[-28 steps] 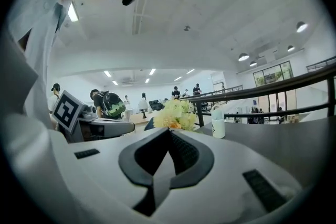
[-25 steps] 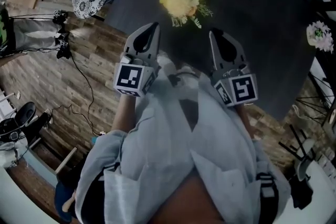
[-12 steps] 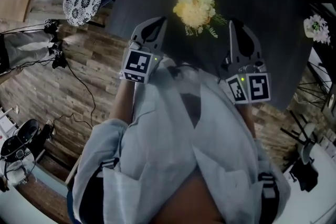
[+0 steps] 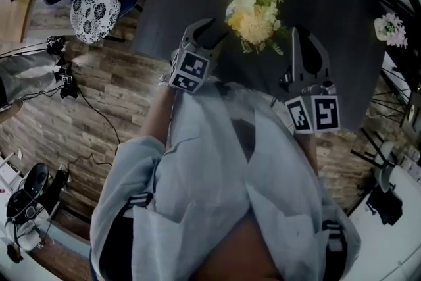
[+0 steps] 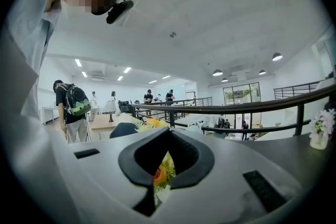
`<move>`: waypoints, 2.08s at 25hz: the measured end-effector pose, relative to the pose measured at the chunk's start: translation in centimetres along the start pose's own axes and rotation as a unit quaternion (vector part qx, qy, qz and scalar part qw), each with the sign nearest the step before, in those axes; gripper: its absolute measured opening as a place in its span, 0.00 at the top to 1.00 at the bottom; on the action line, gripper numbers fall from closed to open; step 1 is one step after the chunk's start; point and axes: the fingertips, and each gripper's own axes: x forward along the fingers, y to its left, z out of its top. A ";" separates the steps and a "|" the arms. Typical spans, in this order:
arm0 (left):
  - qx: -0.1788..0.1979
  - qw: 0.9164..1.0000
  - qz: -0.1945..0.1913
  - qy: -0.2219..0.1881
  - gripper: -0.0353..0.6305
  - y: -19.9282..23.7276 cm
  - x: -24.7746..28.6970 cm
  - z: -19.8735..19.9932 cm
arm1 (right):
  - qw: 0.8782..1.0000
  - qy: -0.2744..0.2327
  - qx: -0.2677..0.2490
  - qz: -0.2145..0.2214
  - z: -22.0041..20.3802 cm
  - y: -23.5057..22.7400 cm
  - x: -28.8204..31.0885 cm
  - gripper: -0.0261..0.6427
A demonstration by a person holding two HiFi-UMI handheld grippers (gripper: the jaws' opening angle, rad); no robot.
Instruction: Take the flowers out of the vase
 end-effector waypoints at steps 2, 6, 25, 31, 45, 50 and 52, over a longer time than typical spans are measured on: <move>0.001 1.000 -0.011 -0.004 0.59 -0.2 0.9 -1.1 | 1.000 0.003 -0.002 -0.006 0.0 0.2 0.0 0.96; 0.011 1.000 -0.020 -0.016 0.50 0.2 2.7 -1.3 | 1.000 0.007 -0.007 -0.015 0.0 0.5 0.0 0.96; 0.041 0.997 -0.060 -0.014 0.35 -1.3 7.9 -1.1 | 0.998 0.046 -0.007 -0.031 -2.0 0.5 0.6 0.96; 0.051 0.998 -0.042 -0.021 0.39 -1.1 8.4 -0.5 | 0.998 0.062 0.000 -0.018 -3.3 0.5 1.2 0.96; 0.046 0.999 -0.020 -0.018 0.49 -0.4 8.3 -0.4 | 0.996 0.063 -0.026 0.060 -1.5 2.1 1.8 0.76; 0.043 0.999 -0.017 -0.017 0.49 -0.4 8.3 -0.6 | 0.993 0.077 -0.031 0.087 -2.2 3.7 2.5 0.55; 0.042 0.999 -0.017 -0.016 0.49 -0.4 8.3 -0.6 | 0.992 0.078 -0.027 0.091 -2.3 4.0 2.4 0.51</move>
